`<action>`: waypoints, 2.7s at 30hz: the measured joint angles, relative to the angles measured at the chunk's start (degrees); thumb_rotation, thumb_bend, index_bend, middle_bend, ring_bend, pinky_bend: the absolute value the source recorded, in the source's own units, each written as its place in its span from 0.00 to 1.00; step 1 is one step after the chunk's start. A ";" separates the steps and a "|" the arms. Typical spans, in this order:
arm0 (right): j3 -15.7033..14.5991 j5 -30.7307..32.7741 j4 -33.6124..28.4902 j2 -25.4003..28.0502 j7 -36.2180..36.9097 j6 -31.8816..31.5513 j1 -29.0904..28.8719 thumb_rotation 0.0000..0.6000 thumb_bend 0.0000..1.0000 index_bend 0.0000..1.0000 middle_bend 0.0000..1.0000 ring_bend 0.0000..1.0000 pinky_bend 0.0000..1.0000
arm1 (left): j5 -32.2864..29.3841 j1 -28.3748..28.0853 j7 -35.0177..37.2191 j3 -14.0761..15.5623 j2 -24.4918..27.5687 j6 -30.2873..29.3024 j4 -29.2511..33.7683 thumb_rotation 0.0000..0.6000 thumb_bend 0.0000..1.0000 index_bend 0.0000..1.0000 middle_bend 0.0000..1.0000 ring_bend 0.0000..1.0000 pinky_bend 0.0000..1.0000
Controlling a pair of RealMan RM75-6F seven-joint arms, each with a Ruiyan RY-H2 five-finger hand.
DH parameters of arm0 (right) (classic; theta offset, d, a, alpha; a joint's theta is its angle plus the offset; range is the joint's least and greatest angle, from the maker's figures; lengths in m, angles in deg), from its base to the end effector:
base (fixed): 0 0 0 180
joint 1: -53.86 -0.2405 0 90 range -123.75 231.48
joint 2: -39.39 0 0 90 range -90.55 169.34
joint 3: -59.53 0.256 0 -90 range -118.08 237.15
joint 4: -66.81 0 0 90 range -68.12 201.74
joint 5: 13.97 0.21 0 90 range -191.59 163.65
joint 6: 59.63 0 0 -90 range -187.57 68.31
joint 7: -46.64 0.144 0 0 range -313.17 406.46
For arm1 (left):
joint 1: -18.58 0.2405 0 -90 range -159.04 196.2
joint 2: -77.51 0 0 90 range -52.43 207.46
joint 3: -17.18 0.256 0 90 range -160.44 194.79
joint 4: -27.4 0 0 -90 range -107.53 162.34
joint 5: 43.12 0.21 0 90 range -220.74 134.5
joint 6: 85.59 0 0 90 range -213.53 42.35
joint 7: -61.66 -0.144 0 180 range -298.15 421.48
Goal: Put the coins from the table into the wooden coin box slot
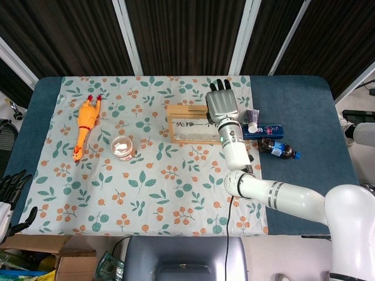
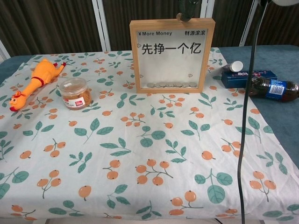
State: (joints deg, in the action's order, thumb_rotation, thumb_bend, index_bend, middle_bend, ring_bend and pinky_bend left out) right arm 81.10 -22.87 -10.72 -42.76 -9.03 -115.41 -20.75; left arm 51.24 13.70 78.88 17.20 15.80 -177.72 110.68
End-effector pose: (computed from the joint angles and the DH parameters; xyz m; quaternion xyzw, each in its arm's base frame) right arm -0.0143 -0.4748 0.0681 0.6851 -0.3409 0.2834 0.5780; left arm -0.3205 0.1713 0.1879 -0.6080 -0.3701 -0.4607 0.5301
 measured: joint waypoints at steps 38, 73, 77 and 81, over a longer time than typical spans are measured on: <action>-1.38 0.32 0.90 -0.26 1.74 0.52 -0.90 1.00 0.56 0.64 0.26 0.00 0.14 | -0.22 -0.11 -0.08 -0.06 -0.01 0.32 0.06 1.00 0.43 0.00 0.00 0.00 0.00; -27.56 -59.58 -42.27 20.50 15.92 -31.96 37.48 1.00 0.41 0.14 0.05 0.00 0.00 | 0.56 0.98 -1.97 -0.34 -0.39 -2.67 -0.04 1.00 0.45 0.00 0.00 0.00 0.00; -31.34 -64.70 -37.41 20.13 20.07 -35.24 44.45 1.00 0.39 0.11 0.04 0.00 0.00 | 0.26 1.15 -3.83 -0.62 -0.93 -2.92 0.09 1.00 0.45 0.00 0.00 0.00 0.00; -32.75 -67.23 -30.68 17.67 24.83 -38.58 50.54 1.00 0.38 0.10 0.04 0.00 0.00 | -0.63 1.21 -6.04 -0.92 -1.25 -2.44 0.47 1.00 0.45 0.00 0.00 0.00 0.00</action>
State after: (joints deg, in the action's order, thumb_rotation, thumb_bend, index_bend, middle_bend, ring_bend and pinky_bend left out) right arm 48.35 -90.10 -41.40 -25.10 15.80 -153.99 29.80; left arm 50.62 14.92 72.84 16.28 14.55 -180.17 111.15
